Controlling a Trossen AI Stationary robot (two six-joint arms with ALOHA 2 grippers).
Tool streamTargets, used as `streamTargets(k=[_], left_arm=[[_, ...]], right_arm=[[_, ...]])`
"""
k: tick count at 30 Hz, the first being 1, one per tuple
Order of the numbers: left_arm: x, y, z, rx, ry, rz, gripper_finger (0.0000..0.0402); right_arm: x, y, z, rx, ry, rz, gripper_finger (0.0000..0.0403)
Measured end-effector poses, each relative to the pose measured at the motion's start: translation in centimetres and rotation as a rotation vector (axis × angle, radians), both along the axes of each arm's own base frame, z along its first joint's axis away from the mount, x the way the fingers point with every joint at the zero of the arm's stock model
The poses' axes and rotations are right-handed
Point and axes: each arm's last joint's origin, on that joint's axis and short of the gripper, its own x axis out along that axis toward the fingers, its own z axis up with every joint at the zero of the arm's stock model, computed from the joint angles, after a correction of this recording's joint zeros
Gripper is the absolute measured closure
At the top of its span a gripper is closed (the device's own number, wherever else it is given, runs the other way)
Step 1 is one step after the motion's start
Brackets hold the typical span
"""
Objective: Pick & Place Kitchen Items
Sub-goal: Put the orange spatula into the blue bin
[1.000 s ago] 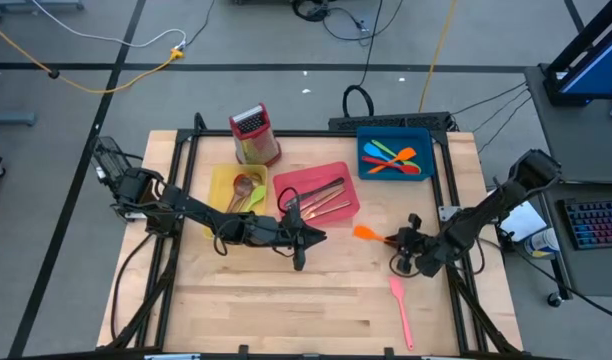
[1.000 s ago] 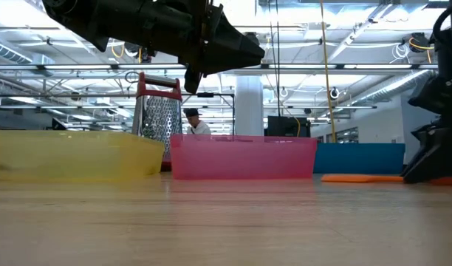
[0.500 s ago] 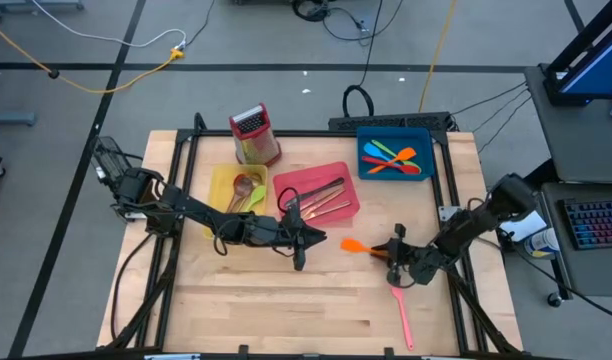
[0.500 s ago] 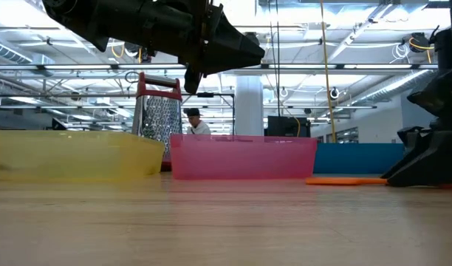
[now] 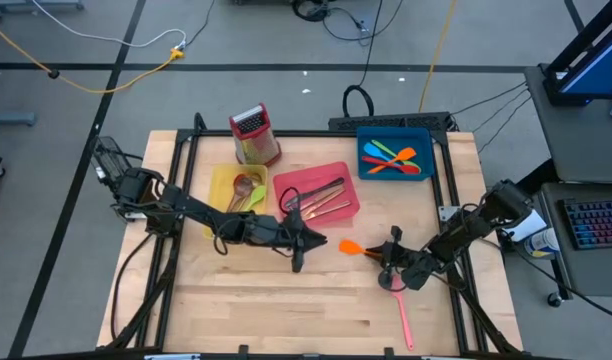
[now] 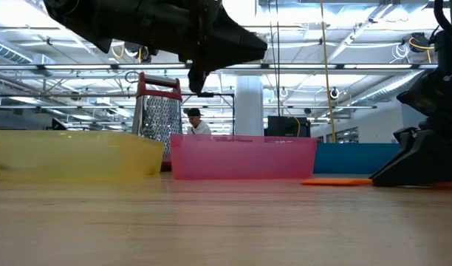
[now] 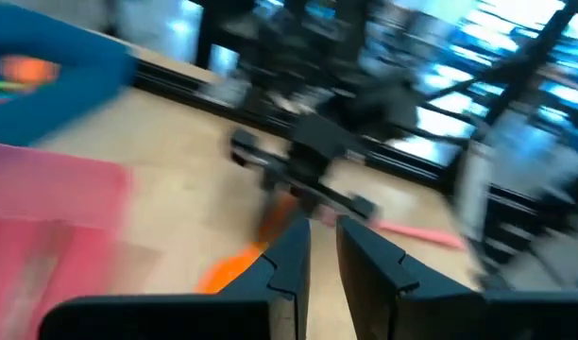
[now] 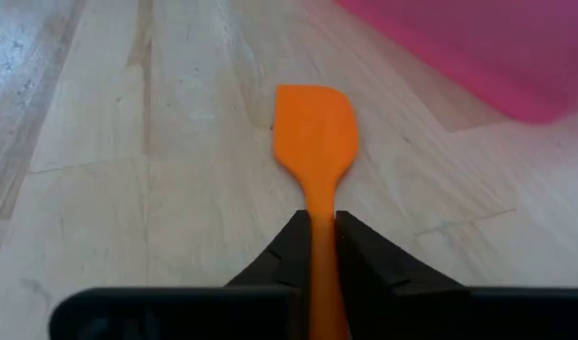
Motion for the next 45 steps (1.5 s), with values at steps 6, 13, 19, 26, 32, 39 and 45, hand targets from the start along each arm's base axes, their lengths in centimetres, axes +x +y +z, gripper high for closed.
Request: streamTargets(k=[6,13,19,26,32,39,45], left_arm=[[0.1,-0.1,0.0,0.086,-0.011,-0.173,0.0346],[1.1,-0.6,-0.5,0.167,-0.001,-0.164,0.0314],[5.5,-1.9,-1.7,0.263,0.036,-0.194,0.0230],[9.3,-2.4,-3.7,0.435,0.241,-0.170,0.0196],[11.5,-2.2,-5.2,0.436,0.269,-0.147,0.0195],[12.1,-2.1,-6.5,0.524,0.342,-0.076,0.0195],[11.6,-2.6,-7.1,0.626,0.417,-0.077,0.0195]], right_arm=[[0.0,0.0,0.0,-0.026,-0.004,0.006,0.0370],[0.6,0.5,0.6,-0.016,-0.070,0.053,0.0377],[1.0,0.8,1.1,-0.017,-0.119,0.085,0.0374],[1.3,1.1,1.6,-0.019,-0.166,0.103,0.0377],[1.7,1.3,1.9,-0.015,-0.200,0.094,0.0374],[2.4,1.8,2.7,-0.013,-0.265,0.120,0.0373],[2.6,2.0,3.0,0.036,-0.298,0.103,0.0372]])
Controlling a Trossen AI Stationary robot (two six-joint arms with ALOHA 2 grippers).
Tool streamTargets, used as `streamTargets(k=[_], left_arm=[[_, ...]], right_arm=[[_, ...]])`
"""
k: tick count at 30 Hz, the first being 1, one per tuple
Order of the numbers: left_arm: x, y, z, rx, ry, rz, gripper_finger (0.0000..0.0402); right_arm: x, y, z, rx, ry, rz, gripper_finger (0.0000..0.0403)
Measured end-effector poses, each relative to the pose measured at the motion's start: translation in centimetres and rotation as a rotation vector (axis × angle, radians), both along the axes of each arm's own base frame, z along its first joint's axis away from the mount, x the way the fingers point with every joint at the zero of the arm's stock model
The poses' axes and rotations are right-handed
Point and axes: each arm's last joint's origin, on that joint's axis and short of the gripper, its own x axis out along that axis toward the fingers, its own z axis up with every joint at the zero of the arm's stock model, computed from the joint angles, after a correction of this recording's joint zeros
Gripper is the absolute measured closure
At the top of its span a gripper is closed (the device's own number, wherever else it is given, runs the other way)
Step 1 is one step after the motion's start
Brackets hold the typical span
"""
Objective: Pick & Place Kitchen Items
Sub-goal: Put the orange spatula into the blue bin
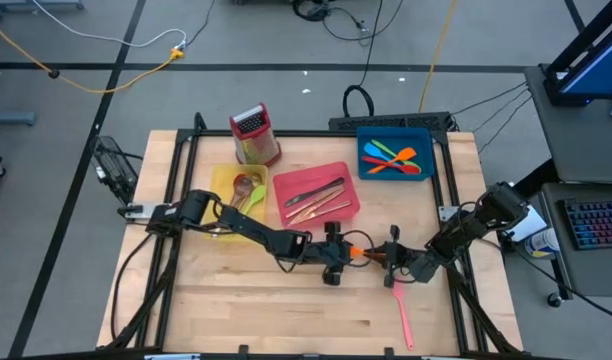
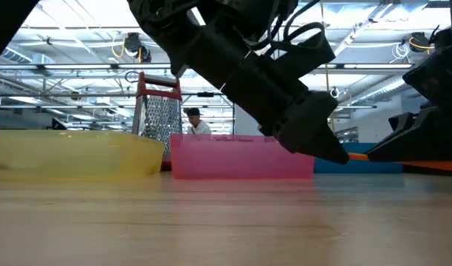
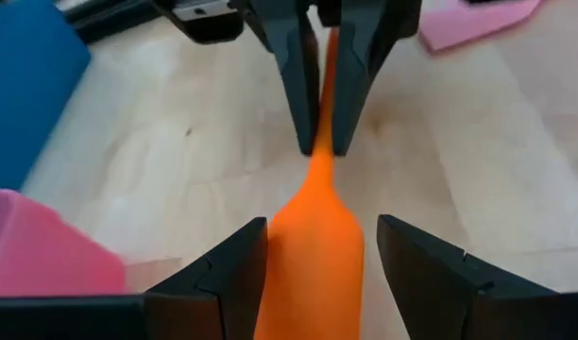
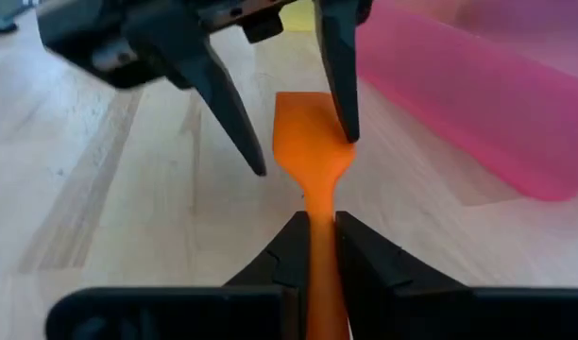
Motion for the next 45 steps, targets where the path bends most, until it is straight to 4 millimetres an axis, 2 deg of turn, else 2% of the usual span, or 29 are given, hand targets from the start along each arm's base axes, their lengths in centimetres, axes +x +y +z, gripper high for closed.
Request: streamTargets(k=[12,22,29,35,39,45], left_arm=[[-0.16,-0.20,0.02,0.148,0.013,0.010,0.0204],[-0.19,-0.11,0.03,0.179,0.013,0.037,0.0320],[-0.22,-0.22,-0.02,0.170,0.016,0.022,0.0388],[-0.16,-0.18,0.00,0.152,0.014,0.000,0.0378],[-0.15,-0.32,-0.01,0.129,0.014,-0.027,0.0390],[-0.15,-0.36,-0.03,0.103,0.012,-0.027,0.0377]], right_arm=[[0.22,0.19,0.52,0.103,-0.061,-0.022,0.0371],[0.31,0.25,0.71,0.176,-0.086,-0.038,0.0365],[0.30,0.22,0.69,0.129,-0.079,-0.030,0.0351],[0.37,0.13,0.69,0.068,-0.069,-0.015,0.0307],[0.37,0.12,0.68,-0.016,-0.055,0.015,0.0281],[0.37,0.12,0.68,-0.043,-0.049,0.024,0.0283]])
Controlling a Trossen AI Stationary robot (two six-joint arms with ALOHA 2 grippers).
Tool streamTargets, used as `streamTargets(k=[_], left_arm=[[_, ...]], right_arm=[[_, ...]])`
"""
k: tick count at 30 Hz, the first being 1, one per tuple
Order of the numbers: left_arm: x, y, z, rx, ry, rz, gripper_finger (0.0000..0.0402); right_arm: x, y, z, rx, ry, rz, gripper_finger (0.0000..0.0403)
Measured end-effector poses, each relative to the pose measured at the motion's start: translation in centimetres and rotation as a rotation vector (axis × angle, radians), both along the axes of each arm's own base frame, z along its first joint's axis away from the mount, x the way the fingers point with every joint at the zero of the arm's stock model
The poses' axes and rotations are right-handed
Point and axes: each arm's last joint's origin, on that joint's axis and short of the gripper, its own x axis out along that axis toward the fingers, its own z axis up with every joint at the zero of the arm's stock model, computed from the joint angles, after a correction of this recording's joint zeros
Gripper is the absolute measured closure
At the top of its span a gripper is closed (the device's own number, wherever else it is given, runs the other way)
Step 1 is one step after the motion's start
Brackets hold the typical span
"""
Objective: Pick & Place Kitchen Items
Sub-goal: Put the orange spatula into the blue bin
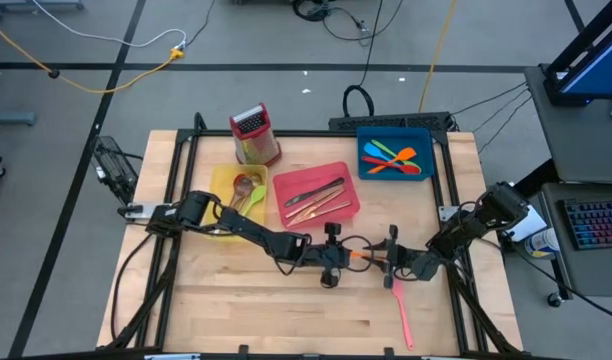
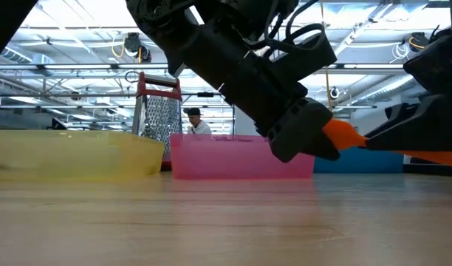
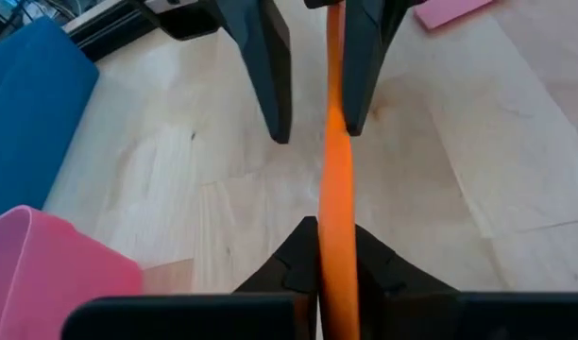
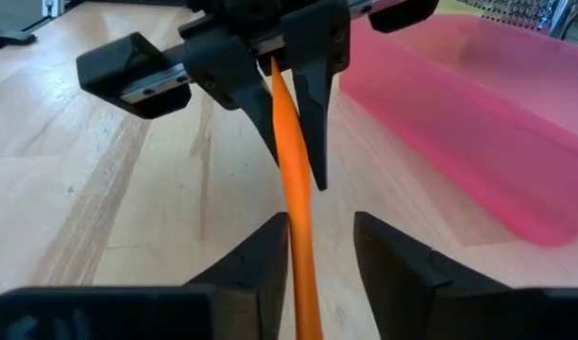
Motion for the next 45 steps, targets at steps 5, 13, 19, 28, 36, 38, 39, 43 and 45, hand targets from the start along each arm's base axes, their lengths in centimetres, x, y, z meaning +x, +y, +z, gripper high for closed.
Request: streamTargets(k=[5,13,19,28,36,38,39,43,45], left_arm=[[0.1,0.0,0.1,-0.035,-0.013,0.008,0.0390],[0.3,0.0,0.4,-0.123,-0.060,0.020,0.0380],[0.5,0.5,0.5,-0.153,-0.074,0.044,0.0391],[0.5,0.7,0.5,-0.185,-0.075,0.086,0.0290],[-0.7,-0.5,3.7,-0.046,-0.090,0.118,0.0233],[-1.3,-0.4,4.9,-0.002,-0.076,0.166,0.0226],[-1.6,-0.2,5.5,0.021,-0.062,0.188,0.0223],[-3.2,0.3,8.2,0.093,-0.029,0.279,0.0218],[-4.1,0.6,9.5,0.120,-0.017,0.325,0.0218]], right_arm=[[0.0,0.0,-0.1,-0.006,0.009,0.002,0.0316],[0.1,-0.3,-0.1,-0.025,0.016,-0.002,0.0362],[0.2,-0.5,-0.2,-0.067,0.026,-0.002,0.0387],[0.3,-0.5,0.0,-0.060,0.012,-0.016,0.0392],[0.4,-0.6,0.6,-0.072,-0.009,-0.014,0.0388],[0.6,-0.8,1.2,-0.105,-0.027,-0.017,0.0388],[0.8,-1.1,1.7,-0.124,-0.041,-0.022,0.0388],[1.2,-2.2,3.6,-0.199,-0.083,-0.055,0.0389],[1.4,-2.9,4.4,-0.243,-0.092,-0.076,0.0389]])
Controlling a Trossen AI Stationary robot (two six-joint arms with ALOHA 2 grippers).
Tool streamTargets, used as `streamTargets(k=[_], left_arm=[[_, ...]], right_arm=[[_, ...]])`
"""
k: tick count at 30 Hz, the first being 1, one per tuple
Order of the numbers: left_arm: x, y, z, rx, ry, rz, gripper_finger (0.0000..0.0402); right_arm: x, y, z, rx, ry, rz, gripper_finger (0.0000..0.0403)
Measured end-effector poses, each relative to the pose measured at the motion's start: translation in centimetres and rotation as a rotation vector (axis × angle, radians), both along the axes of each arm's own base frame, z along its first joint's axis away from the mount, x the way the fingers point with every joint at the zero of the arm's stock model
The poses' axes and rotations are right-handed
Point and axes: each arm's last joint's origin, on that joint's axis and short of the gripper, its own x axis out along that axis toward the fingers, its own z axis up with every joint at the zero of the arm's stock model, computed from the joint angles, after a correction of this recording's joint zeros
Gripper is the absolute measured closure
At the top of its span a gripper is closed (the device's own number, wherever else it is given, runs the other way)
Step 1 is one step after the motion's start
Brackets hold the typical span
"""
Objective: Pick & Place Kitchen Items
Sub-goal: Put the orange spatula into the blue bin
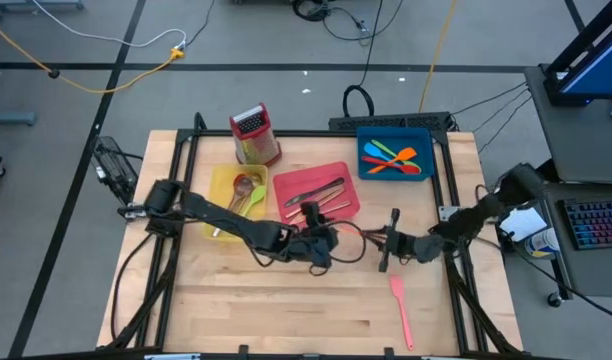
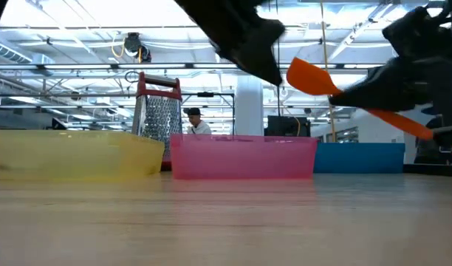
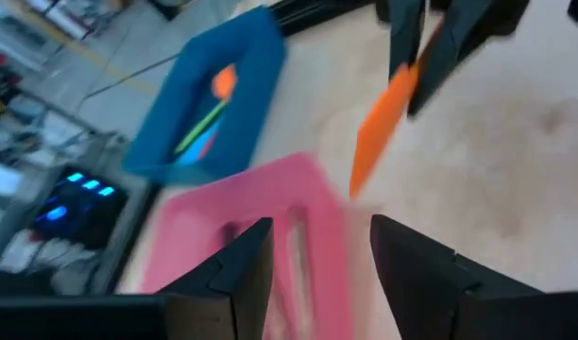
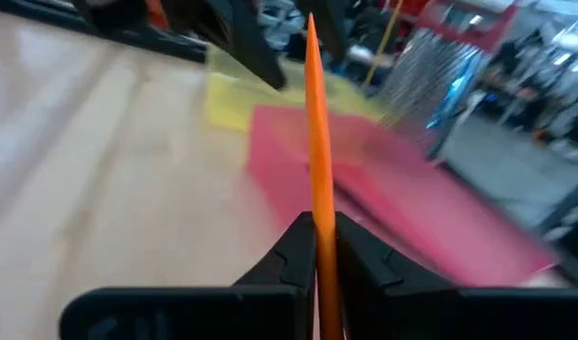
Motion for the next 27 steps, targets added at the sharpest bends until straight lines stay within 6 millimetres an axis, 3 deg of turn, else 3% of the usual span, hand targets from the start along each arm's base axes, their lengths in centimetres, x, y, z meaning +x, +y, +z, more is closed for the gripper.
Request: streamTargets(k=[7,13,19,27], left_arm=[[-2.9,1.0,4.7,-0.031,-0.029,0.078,0.0218],[-4.4,2.0,7.5,-0.102,-0.112,0.127,0.0218],[-4.4,2.4,7.8,-0.153,-0.092,0.065,0.0218],[-4.3,2.2,7.7,-0.251,-0.076,-0.012,0.0218]], right_arm=[[0.1,-3.2,2.7,-0.226,0.036,-0.113,0.0389],[0.0,-6.8,4.8,-0.379,0.219,-0.255,0.0389],[-0.5,-11.2,6.8,-0.352,0.324,-0.338,0.0389],[-2.9,-17.3,6.0,-0.145,0.401,-0.499,0.0389]])
